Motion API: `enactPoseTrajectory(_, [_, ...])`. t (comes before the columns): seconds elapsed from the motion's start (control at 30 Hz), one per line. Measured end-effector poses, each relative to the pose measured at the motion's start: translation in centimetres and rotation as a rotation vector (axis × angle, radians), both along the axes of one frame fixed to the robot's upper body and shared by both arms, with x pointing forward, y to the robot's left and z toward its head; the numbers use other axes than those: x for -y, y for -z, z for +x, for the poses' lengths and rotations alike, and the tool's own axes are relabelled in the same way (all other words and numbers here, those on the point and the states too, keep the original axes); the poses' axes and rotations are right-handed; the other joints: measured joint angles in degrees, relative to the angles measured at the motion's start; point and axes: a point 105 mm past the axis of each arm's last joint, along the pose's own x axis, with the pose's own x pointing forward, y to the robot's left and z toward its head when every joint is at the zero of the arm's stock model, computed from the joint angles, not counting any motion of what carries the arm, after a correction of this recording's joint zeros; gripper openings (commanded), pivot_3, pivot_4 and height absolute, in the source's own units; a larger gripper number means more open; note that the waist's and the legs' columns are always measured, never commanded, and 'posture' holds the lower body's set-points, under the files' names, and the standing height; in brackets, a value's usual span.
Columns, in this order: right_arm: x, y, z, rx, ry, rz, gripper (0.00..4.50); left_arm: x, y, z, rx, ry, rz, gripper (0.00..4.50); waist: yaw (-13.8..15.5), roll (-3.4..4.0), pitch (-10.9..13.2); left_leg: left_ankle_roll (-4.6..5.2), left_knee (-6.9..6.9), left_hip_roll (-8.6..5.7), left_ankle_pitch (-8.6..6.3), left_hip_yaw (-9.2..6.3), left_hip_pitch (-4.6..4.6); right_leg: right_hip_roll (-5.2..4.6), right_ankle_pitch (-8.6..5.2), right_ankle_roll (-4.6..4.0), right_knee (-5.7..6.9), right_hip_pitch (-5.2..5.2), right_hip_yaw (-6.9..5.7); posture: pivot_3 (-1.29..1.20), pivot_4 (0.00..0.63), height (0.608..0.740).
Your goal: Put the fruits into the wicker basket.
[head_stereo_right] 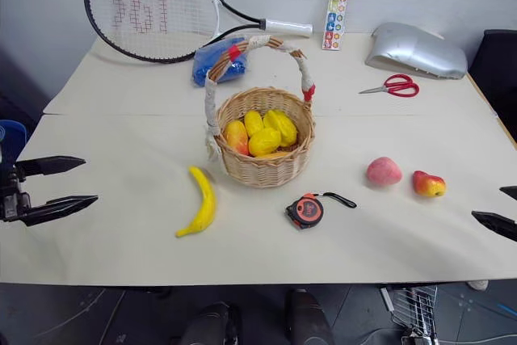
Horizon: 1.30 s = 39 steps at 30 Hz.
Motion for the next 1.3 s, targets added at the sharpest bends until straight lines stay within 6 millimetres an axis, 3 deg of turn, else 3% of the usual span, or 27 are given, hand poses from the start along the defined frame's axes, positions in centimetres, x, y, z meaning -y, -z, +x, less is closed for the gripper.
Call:
enactPoseTrajectory(0.23, [-0.5,-0.6,0.5,0.021,0.0,-0.021,4.48,0.2,1.1,0.3,-0.042,0.005,0.017,4.5,0.27,0.0,0.0,-0.02,0.02,0.0,-0.01,-0.01,-0.04,-0.01,0.0,0.0,0.0,-0.04,0.01,0.0,0.15,0.74])
enactPoseTrajectory(0.43, [-0.1,0.1,0.8,0.002,0.037,-0.074,4.48,-0.2,1.6,0.5,-0.055,-0.016,0.039,4.5,0.3,0.0,0.0,-0.01,0.01,0.0,-0.01,0.0,-0.05,0.0,0.0,0.0,-0.01,-0.04,0.0,0.0,0.15,0.74])
enactPoseTrajectory(0.67, [0.3,0.0,1.0,0.007,0.065,-0.096,4.48,-0.2,1.7,0.6,-0.047,-0.018,0.055,4.5,0.23,0.0,0.0,-0.01,0.02,0.01,-0.01,0.01,-0.04,0.0,0.0,0.01,0.0,-0.04,0.01,0.0,0.15,0.74])
enactPoseTrajectory(0.77, [-0.6,-0.9,1.8,0.044,0.047,-0.082,4.48,0.3,1.3,1.1,-0.02,0.007,0.061,4.5,0.23,0.01,0.0,-0.02,0.06,0.01,-0.01,0.02,-0.03,0.0,0.01,0.02,0.05,-0.04,0.03,0.0,0.15,0.74])
enactPoseTrajectory(0.9, [-4.8,-3.6,2.8,0.111,-0.098,-0.013,4.48,1.8,-0.9,1.6,0.023,0.062,-0.019,4.5,0.19,0.01,0.0,-0.03,0.05,0.04,0.0,0.01,-0.04,0.02,0.02,0.03,0.12,-0.05,0.03,0.0,0.15,0.74])
enactPoseTrajectory(1.0, [-9.9,-4.4,3.0,0.098,-0.285,0.019,4.48,4.7,-1.5,1.0,-0.005,0.194,-0.057,4.5,0.28,0.01,0.0,-0.09,0.09,0.1,0.01,-0.02,-0.08,0.05,0.02,0.04,0.12,-0.05,0.01,0.0,0.15,0.74])
enactPoseTrajectory(1.2, [-20.5,-1.4,2.8,0.039,-0.725,-0.049,4.48,10.7,-1.1,-1.0,-0.076,0.526,-0.012,4.5,0.32,-0.01,0.0,-0.11,0.24,-0.01,0.02,-0.05,-0.12,0.1,0.04,0.08,0.14,-0.03,0.02,0.0,0.15,0.74])
enactPoseTrajectory(1.3, [-22.9,1.4,4.0,0.052,-0.853,-0.17,4.48,12.2,-0.7,-1.4,-0.086,0.637,0.035,4.5,0.38,0.02,0.02,-0.15,0.32,-0.28,0.06,0.0,-0.19,0.29,0.04,0.08,0.16,-0.1,0.05,0.0,0.15,0.74])
